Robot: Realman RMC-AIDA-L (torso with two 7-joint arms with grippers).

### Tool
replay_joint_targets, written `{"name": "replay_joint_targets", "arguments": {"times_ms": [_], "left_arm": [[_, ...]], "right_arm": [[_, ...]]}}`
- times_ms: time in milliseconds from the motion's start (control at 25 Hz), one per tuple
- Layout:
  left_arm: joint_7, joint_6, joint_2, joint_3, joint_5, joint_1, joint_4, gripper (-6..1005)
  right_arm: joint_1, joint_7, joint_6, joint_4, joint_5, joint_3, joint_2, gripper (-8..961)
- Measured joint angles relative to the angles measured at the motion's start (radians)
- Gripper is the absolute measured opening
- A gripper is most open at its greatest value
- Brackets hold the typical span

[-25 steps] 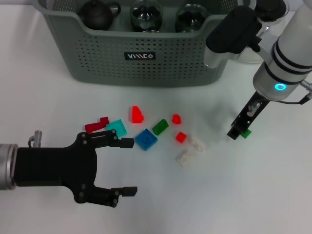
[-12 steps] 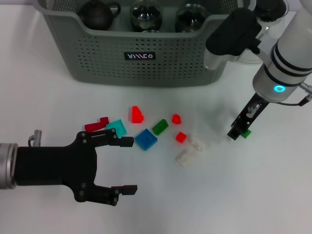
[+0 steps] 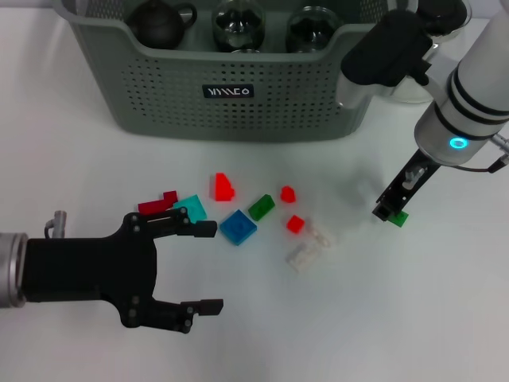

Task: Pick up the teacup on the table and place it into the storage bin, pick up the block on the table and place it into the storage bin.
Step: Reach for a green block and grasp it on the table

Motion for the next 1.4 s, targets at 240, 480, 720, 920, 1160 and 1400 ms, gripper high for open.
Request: {"name": "replay_joint_targets", "arguments": {"times_ms": [240, 480, 720, 920, 1160, 1400], "left_arm": [[0.000, 0.001, -0.002, -0.006, 0.000, 0.001, 0.000, 885], [0.000, 0.001, -0.002, -0.006, 0.000, 0.001, 0.000, 886], [0.000, 0.001, 0.000, -0.007, 0.000, -0.003, -0.022, 885], [0.000, 0.001, 0.001, -0.008, -0.002, -0.004, -0.026, 886], [0.000, 0.001, 0.001, -0.009, -0.002, -0.006, -0.026, 886], [0.000, 0.000, 0.000, -0.009, -0.003, -0.006, -0.026, 886]], "right_arm": [[-0.006, -0.006, -0.005, -0.008, -0.007, 0.002, -0.002, 360], [-0.007, -0.014, -0.001, -0.002, -0.012, -0.006, -0.002, 345], [-0.009, -0.024, 0.002, 0.001, -0.012, -0.013, 0.003, 330], [-0.012, -0.025, 0.009, 0.005, -0.009, -0.024, 0.003, 317], [-0.017, -0.025, 0.019, 0.006, -0.010, -0.034, 0.003, 302], [-0.019, -0.025, 0.029, 0.012, -0.012, -0.047, 0.003, 287]]}}
